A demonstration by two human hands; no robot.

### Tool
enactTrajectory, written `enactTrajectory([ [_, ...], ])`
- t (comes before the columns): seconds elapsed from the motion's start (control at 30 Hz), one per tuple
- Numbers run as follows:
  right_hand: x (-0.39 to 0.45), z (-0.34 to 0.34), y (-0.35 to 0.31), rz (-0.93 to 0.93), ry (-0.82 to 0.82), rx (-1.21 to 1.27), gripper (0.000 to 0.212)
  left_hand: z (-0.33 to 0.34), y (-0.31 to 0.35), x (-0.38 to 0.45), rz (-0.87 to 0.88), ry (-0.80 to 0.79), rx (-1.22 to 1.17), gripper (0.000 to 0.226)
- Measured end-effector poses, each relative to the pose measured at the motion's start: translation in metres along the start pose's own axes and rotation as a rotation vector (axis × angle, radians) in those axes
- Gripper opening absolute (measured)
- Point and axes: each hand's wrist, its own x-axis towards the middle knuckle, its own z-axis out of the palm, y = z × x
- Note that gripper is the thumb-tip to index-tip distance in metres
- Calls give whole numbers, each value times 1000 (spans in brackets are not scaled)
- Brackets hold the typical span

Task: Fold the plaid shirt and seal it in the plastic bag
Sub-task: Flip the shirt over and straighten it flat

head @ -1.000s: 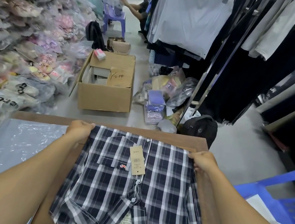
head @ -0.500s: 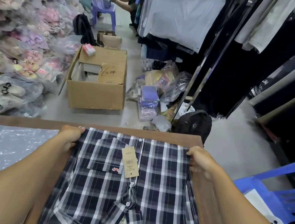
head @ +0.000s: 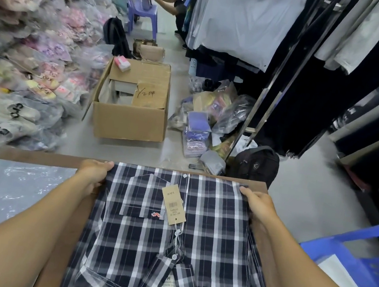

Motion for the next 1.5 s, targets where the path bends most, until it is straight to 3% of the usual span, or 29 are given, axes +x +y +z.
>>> enactTrajectory([
  [0.1,-6,-3,-18,-17,-37,113,19,3,6,1,-4,-16,-81,29],
  [0.2,1,0,-23,-94,-31,238,20,4,7,5,38,-32,-192,25],
  [0.33,12,15,-13,-85,16,77,22,4,-10,12,-5,33,-230,29],
  [0.4,15,18,-11,-90,49,42,34,9,-11,12,34,139,-86,34],
  [0.5,22,15,-3,-112,119,-159,63,22,-6,-12,269,377,424,58],
  [0.57,16,15,-6,-105,126,-263,65,33,-6,-34,550,213,556,77],
  [0.67,6,17,-14,-85,67,-303,49,52,-22,-55,744,-339,811,117],
  [0.77,6,20,-9,-72,48,-270,65,74,-44,-72,931,-577,1170,143],
  [0.87,6,16,4,-20,27,-259,82,94,-60,-80,984,-638,1307,154],
  [1.0,-7,3,8,31,-133,-259,102,108,-61,-81,855,-639,1438,164],
  [1.13,-25,-10,15,40,-282,-310,88,113,-53,-86,791,-627,1504,169],
  [1.27,-39,-11,29,69,-332,-177,55,113,-49,-92,760,-625,1528,169],
  [1.43,-76,-12,-5,-31,-428,-165,87,111,-51,-97,771,-640,1497,167],
  [1.5,-96,-6,-28,-91,-489,-198,71,108,-55,-98,793,-618,1451,166],
])
